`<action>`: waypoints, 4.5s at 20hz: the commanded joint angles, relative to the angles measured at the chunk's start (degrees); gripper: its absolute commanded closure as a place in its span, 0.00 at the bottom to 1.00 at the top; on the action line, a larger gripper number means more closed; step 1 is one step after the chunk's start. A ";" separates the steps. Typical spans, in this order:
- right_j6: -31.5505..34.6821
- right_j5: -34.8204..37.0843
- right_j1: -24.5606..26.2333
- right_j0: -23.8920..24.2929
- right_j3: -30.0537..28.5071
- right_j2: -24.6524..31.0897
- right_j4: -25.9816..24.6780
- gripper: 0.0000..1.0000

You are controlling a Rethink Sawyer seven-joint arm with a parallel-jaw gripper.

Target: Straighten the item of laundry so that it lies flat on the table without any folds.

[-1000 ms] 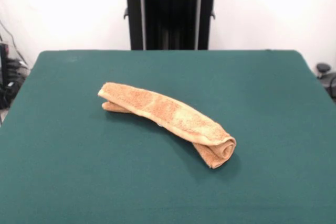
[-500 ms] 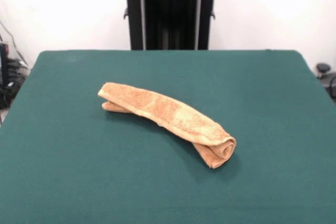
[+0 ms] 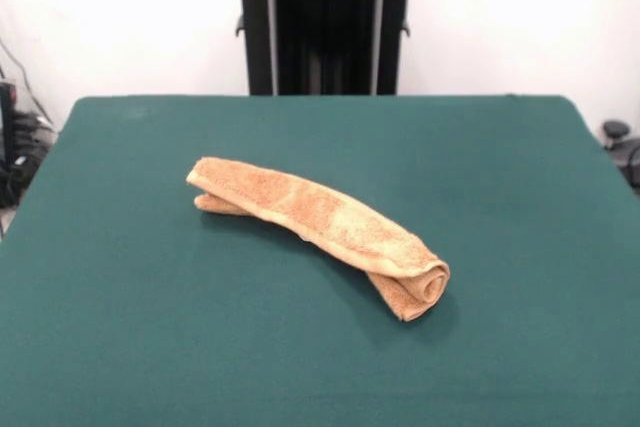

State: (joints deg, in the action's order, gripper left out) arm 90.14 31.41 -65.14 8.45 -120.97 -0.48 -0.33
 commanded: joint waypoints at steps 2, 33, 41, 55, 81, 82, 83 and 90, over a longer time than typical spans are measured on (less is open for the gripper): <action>1.98 -5.61 10.48 2.34 3.01 6.04 -3.60 0.00; -1.41 -7.49 29.70 9.42 22.31 13.36 -10.71 0.00; -2.53 -5.58 32.62 11.11 26.07 15.95 -11.92 0.00; -5.45 -1.87 34.57 13.63 29.22 19.58 -13.21 0.00; 4.16 -17.17 46.18 8.67 27.31 16.21 -21.35 0.00; 4.38 -18.06 46.93 8.82 27.50 16.25 -21.39 0.00; 4.39 -18.31 47.84 9.19 27.74 16.63 -21.21 0.00; 5.25 -19.73 49.46 9.03 28.40 17.00 -20.94 0.00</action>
State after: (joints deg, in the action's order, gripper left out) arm 90.14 16.74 -25.64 20.35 -93.66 14.01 -18.77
